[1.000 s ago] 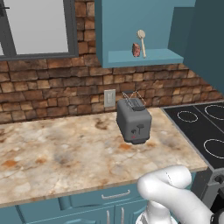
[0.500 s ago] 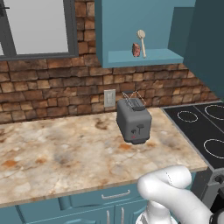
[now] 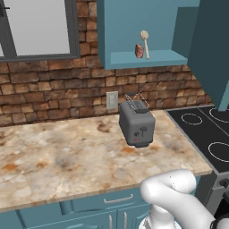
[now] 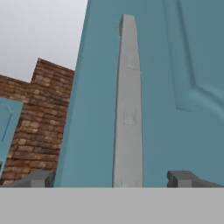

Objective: Pick up the dish brush and bar soap from the sink, and place them back in the cabinet, and close the cabinet door.

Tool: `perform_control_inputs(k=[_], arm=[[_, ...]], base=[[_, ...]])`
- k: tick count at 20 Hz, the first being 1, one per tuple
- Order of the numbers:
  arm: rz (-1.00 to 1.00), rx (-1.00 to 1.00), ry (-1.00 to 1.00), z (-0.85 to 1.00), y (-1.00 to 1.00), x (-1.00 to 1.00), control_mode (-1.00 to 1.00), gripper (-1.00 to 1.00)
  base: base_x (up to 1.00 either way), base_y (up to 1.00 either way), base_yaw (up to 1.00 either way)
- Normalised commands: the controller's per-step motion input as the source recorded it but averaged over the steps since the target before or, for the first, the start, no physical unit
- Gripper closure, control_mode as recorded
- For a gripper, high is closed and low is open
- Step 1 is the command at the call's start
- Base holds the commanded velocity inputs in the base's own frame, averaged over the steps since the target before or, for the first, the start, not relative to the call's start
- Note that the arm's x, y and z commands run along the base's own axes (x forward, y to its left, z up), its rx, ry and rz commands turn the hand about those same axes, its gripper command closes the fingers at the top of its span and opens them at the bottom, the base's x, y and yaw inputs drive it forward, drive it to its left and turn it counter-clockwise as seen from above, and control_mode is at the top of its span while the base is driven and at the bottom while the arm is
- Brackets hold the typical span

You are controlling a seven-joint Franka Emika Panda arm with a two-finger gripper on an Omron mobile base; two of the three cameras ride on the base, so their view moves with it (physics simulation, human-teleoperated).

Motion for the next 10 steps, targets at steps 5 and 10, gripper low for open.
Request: perform_control_inputs(k=[5, 10], arm=[[0.01, 0.0, 0.0, -0.03, 0.48, 0.59, -1.0, -1.0], [-0.01, 0.0, 0.0, 0.0, 0.41, 0.46, -1.0, -1.0]], base=[[0.0, 0.0, 0.0], [0.0, 0.0, 0.0]])
